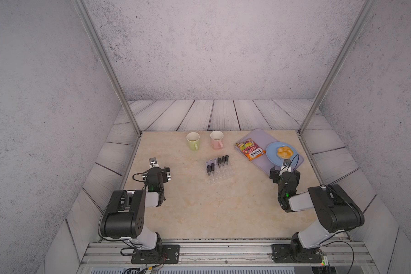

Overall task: Arrange the lipsticks in the organizer
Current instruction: Reset both arms

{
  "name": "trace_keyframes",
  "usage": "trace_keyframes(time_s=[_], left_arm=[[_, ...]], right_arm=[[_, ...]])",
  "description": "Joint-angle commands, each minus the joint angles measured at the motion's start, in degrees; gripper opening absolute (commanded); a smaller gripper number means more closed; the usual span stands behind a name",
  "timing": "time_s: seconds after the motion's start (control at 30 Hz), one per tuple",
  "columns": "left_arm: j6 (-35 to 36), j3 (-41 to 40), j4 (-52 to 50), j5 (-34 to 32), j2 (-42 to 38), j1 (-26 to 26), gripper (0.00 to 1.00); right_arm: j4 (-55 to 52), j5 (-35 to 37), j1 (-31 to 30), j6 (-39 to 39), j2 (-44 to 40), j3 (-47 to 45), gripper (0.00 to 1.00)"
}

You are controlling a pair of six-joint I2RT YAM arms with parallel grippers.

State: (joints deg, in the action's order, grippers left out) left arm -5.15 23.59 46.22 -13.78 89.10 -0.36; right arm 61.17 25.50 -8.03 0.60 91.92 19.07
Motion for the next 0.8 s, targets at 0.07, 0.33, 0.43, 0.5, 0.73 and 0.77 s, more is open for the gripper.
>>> trace_keyframes(time_s=[0.07,0.33,0.43,0.5,0.73,0.77], left_arm=[[0.8,-0.4,5.8,1.7,0.0,0.4,0.98],[1.4,2.4,-1.8,0.5,-1.4,-1.0,0.98],[1.4,2.4,-2.1,0.6,-1.5,-1.0,0.98],[1.4,2.4,-2.1,0.6,-1.5,-1.0,0.98],[1.5,2.6,-2.5,0.8,-1.2,-1.0,0.98],[1.4,2.5,-2.3,0.9,-1.4,-1.0,0.98]], right_arm=[[-6.8,-2.8,2.4,2.6,-1.2,3.4,1.0],[-8.8,-5.1,4.2,4.3,-1.7,3.9,1.0],[-8.7,-5.7,4.6,4.6,-1.8,3.8,1.0],[-8.7,-5.8,4.7,4.7,-1.8,3.8,1.0],[-8.7,-5.9,4.7,4.7,-1.8,3.7,1.0],[-8.7,-5.9,4.7,4.7,-1.8,3.7,1.0]])
